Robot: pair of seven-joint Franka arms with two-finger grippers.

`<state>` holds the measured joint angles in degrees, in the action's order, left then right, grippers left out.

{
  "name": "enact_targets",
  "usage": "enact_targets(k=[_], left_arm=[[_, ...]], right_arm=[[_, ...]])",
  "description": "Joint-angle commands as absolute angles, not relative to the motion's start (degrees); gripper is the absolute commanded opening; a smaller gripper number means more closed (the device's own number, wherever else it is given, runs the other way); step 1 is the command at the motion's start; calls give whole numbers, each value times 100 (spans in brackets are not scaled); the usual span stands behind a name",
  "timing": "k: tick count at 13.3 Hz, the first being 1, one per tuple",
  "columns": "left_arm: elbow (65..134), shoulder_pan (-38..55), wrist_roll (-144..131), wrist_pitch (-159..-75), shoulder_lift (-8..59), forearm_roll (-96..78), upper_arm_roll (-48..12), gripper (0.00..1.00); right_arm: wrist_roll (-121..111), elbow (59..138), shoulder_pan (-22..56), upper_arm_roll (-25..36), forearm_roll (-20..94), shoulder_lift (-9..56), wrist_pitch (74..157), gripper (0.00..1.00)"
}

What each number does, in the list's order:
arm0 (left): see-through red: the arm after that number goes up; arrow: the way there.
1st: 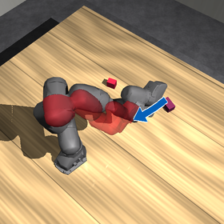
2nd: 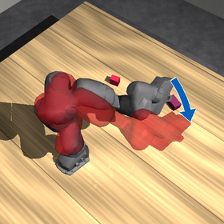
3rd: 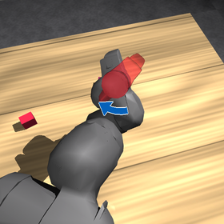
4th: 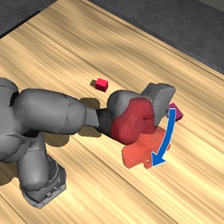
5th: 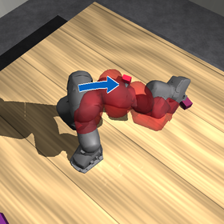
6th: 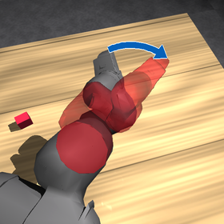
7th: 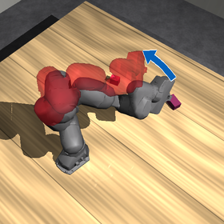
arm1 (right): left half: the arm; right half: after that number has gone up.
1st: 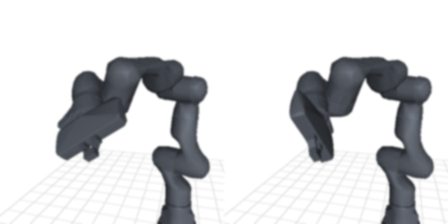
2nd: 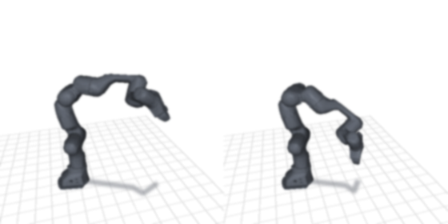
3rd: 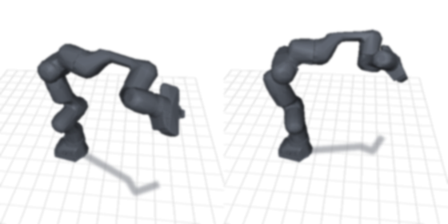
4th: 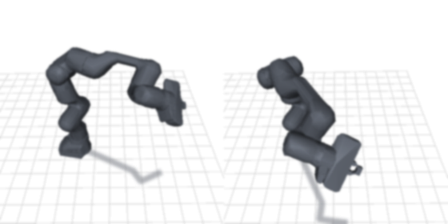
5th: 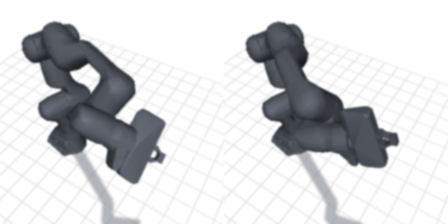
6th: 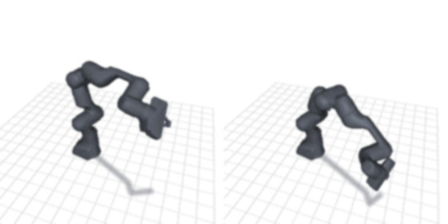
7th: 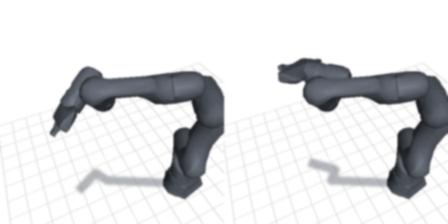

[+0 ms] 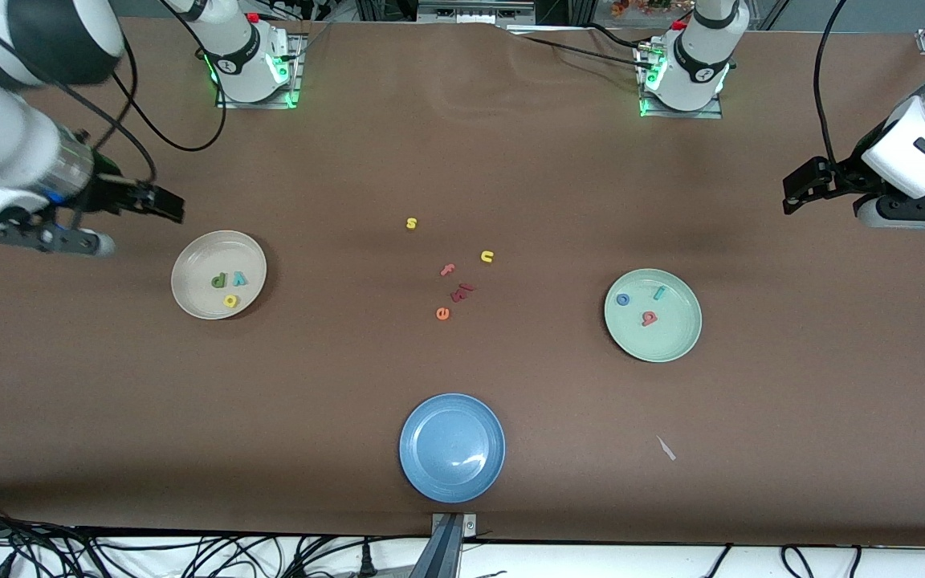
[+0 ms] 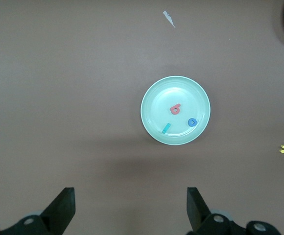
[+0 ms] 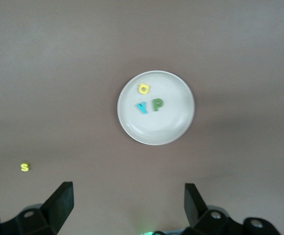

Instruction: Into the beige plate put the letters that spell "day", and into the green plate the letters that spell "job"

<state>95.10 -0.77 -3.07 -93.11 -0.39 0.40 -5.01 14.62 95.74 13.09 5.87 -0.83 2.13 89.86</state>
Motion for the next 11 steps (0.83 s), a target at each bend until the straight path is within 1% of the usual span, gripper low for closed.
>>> enact_targets(k=[1, 3, 8, 11], left_arm=[[9554, -141, -211, -9281, -97, 132, -554, 100], [9554, -141, -211, -9281, -97, 132, -554, 100], [9554, -141, -211, -9273, -88, 132, -554, 100], [9554, -141, -211, -9281, -88, 132, -554, 100]], right_arm=[[1415, 9203, 994, 308, -89, 105, 8518, 100], [1424, 9088, 853, 281, 26, 88, 8517, 100], [1406, 9167, 607, 272, 88, -132, 8394, 100], [671, 9176, 528, 272, 88, -106, 8463, 100]])
